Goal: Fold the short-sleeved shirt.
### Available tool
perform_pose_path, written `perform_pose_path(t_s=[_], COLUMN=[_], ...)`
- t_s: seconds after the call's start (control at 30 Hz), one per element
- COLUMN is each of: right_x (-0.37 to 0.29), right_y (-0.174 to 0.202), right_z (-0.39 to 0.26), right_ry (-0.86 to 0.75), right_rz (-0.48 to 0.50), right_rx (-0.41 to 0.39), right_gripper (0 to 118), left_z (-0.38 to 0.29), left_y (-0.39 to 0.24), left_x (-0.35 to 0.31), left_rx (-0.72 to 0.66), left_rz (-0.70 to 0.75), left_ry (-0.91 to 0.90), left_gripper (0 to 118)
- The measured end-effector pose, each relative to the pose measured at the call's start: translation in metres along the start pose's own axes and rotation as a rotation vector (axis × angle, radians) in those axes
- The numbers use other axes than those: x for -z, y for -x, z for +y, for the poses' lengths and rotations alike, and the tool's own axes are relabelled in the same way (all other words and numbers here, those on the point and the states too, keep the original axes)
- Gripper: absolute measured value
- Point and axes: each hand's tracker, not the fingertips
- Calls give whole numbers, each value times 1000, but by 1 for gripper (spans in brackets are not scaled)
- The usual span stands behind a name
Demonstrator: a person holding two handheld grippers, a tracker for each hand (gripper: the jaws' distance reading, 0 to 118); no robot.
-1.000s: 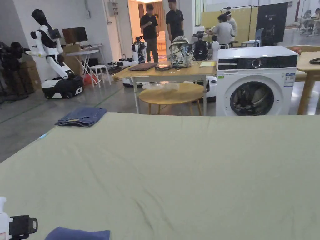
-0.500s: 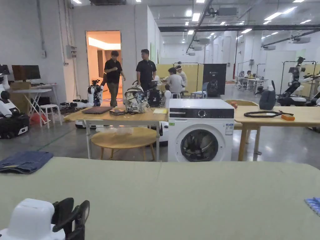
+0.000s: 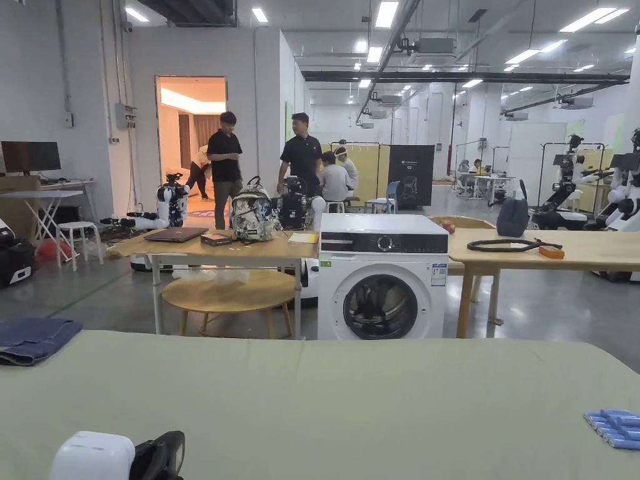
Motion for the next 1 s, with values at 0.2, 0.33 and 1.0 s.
perform_pose_path(t_s=[0.2, 0.33, 1.0], right_x=[1, 1, -7], right_y=[1, 0, 6], right_z=[2, 3, 20], right_ry=[-2, -3, 4], right_rz=[3, 8, -61], right_rx=[20, 34, 22], right_gripper=[0, 25, 108], left_z=[-1, -2, 5], left_y=[3, 1, 13], left_x=[-3, -4, -14], left_rx=[-2, -2, -48], left_rz=[14, 19, 46], left_ry=[-1, 5, -55], left_gripper=[0, 0, 102])
